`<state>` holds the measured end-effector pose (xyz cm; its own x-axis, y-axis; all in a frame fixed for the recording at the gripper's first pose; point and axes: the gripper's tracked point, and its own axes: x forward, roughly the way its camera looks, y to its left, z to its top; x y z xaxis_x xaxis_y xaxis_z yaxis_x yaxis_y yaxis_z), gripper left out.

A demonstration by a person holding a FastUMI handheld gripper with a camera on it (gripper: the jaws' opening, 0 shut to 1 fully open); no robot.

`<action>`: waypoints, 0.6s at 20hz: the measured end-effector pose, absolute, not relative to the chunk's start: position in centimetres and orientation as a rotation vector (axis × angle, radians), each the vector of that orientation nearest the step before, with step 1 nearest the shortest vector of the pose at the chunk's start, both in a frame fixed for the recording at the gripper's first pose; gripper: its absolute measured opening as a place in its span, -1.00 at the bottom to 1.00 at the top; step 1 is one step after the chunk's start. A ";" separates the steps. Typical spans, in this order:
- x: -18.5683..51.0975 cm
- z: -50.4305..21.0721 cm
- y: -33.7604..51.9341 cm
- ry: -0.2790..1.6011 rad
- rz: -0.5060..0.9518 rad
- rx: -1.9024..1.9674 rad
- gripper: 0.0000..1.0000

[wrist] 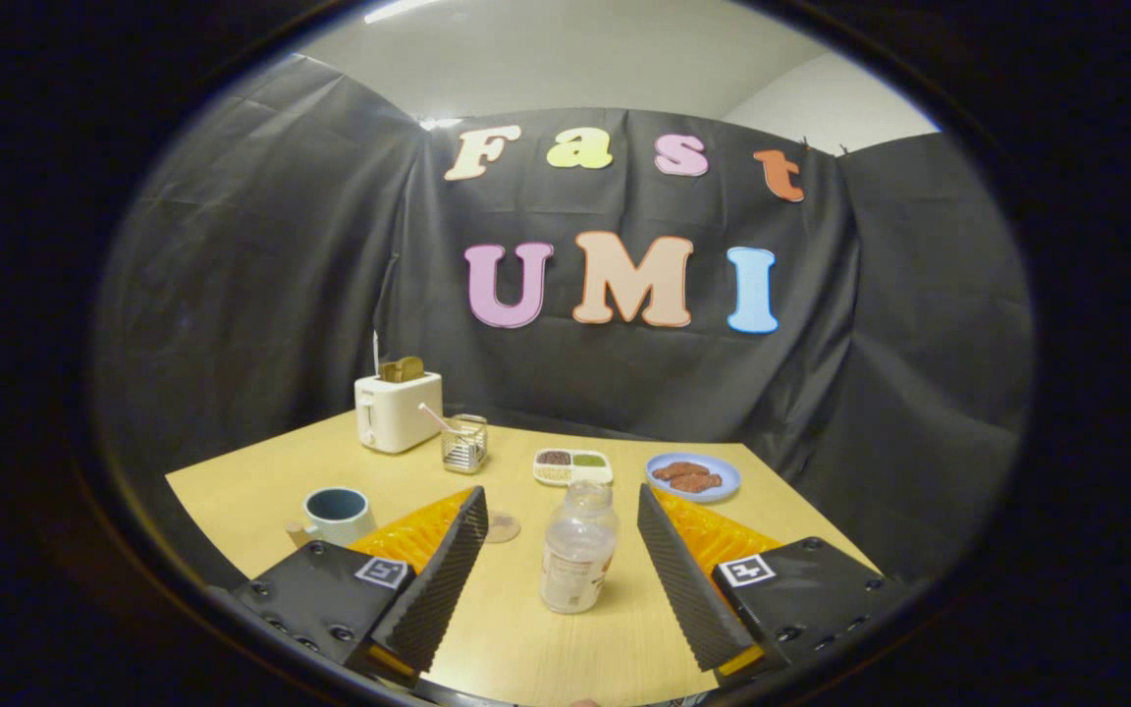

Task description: Take the bottle from table, then pour the juice into the cup, finally place the bottle on the coaster

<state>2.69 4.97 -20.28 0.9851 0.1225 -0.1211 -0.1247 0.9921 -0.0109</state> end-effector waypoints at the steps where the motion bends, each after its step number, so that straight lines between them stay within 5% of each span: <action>1: 3.1 -21.2 5.0 0.126 0.125 -0.016 0.96; 12: 5.7 -29.9 4.6 0.230 0.100 0.032 0.96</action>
<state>5.70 4.62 -29.86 0.9686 0.1025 -0.2263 -0.0952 0.9945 0.0430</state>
